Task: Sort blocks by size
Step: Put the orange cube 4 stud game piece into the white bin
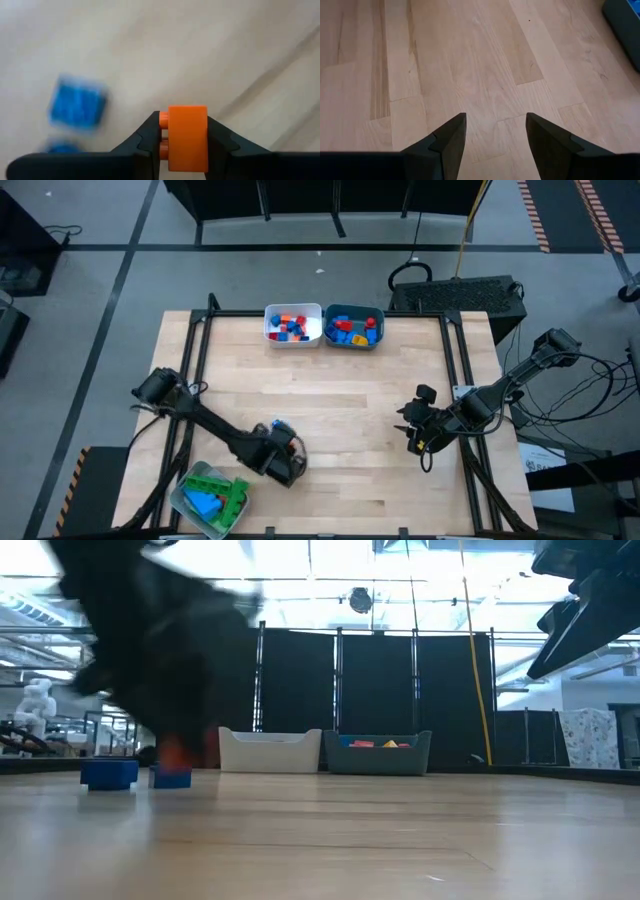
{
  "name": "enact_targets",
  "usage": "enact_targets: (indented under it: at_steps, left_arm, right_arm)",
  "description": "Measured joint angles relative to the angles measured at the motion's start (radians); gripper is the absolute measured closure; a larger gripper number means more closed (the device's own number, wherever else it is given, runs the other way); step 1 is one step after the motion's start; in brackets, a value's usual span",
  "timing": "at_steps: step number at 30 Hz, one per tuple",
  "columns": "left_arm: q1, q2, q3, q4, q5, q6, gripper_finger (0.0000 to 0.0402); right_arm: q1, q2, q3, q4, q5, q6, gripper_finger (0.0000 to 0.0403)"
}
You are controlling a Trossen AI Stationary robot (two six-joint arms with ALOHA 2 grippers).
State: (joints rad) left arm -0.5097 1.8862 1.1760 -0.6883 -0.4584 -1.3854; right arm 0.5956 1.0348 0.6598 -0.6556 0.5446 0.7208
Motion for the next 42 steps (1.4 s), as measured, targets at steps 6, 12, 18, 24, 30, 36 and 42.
enact_targets:
  at_steps: [6, 12, 18, 24, 30, 36, 42]
  left_arm:
    - [0.171, -0.03, 0.094, -0.009, -0.158, 0.401, 0.0307]
    - [0.435, -0.036, 0.124, -0.009, -0.233, 0.778, 0.0307]
    - [0.699, -0.038, 0.126, 0.016, -0.205, 0.996, 0.0307]
    - [0.889, -0.051, 0.127, 0.171, -0.024, 1.101, 0.0307]
    - [1.029, -0.051, 0.127, 0.3, 0.127, 1.13, 0.0307]
    - [1.094, -0.051, 0.127, 0.354, 0.208, 1.12, 0.0307]
    - [1.075, -0.051, 0.127, 0.258, 0.212, 1.176, 0.0202]
  right_arm:
    - [0.0, 0.0, 0.0, 0.001, 0.0, 0.0, 0.0211]
    - [0.0, 0.0, 0.0, 0.001, 0.0, 0.0, 0.0211]
    - [0.0, 0.0, 0.0, 0.001, 0.0, 0.0, 0.0211]
    - [0.0, 0.0, 0.0, 0.001, 0.0, 0.0, 0.0211]
    - [0.0, 0.0, 0.0, 0.001, 0.0, 0.0, 0.0211]
    - [0.0, 0.0, 0.0, 0.001, 0.0, 0.0, 0.0211]
    - [0.0, 0.0, 0.0, 0.001, 0.0, 0.0, 0.0211]
